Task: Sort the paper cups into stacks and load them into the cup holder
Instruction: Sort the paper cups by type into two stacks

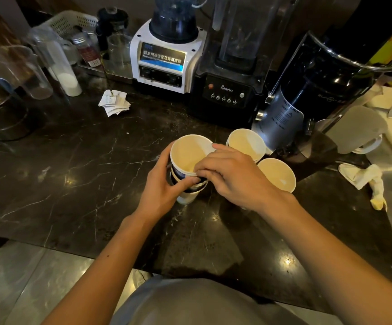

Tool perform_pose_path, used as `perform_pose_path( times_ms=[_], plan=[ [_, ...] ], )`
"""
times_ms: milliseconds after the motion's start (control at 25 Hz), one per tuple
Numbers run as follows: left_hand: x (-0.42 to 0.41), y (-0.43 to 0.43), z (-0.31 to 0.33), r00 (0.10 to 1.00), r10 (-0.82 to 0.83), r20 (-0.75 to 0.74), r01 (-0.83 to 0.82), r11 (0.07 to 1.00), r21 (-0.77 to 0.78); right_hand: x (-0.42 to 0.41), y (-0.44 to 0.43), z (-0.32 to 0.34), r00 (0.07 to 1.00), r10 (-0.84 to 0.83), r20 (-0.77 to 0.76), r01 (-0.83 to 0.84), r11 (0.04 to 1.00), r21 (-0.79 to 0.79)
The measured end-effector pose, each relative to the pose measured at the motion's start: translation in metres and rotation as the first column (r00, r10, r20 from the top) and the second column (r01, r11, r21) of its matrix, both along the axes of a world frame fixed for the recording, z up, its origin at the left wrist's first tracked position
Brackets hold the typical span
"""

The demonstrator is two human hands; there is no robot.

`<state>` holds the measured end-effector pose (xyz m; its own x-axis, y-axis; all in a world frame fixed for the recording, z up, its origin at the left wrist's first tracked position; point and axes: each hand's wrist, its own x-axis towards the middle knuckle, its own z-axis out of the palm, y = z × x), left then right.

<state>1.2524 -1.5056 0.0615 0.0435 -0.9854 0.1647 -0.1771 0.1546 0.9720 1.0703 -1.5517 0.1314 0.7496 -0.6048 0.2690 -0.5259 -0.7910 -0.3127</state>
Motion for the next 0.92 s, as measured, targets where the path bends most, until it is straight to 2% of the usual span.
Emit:
perform_pose_path(
  times_ms=[80,200,360,480,680,800,920],
  plan=[
    [-0.001,-0.002,0.001,1.0,0.006,-0.005,-0.006,1.0,0.015,0.001,0.002,0.0,1.0,-0.024,0.012,0.025,0.993,-0.113],
    [0.001,-0.002,0.002,1.0,-0.006,-0.011,0.007,1.0,0.027,-0.007,0.002,0.017,0.97,-0.09,0.224,0.154,0.945,-0.287],
    [0.005,0.0,-0.002,1.0,-0.019,-0.025,0.02,1.0,0.025,-0.055,0.0,0.059,0.849,-0.192,0.493,0.428,0.796,-0.428],
    [0.001,-0.001,-0.005,1.0,-0.019,-0.007,0.02,0.999,0.048,-0.097,0.009,0.072,0.783,-0.294,0.549,0.584,0.652,-0.483],
    [0.001,-0.003,-0.01,1.0,0.005,-0.007,-0.004,0.998,0.062,-0.132,0.025,0.054,0.782,-0.41,0.469,0.619,0.598,-0.51],
    [0.002,-0.003,-0.01,1.0,-0.001,0.015,0.0,0.998,0.067,-0.142,0.027,0.028,0.832,-0.432,0.347,0.553,0.691,-0.466],
    [0.002,-0.003,-0.006,1.0,-0.012,0.01,0.011,0.998,0.06,-0.143,0.029,-0.007,0.904,-0.426,0.046,0.418,0.855,-0.307]
  ],
)
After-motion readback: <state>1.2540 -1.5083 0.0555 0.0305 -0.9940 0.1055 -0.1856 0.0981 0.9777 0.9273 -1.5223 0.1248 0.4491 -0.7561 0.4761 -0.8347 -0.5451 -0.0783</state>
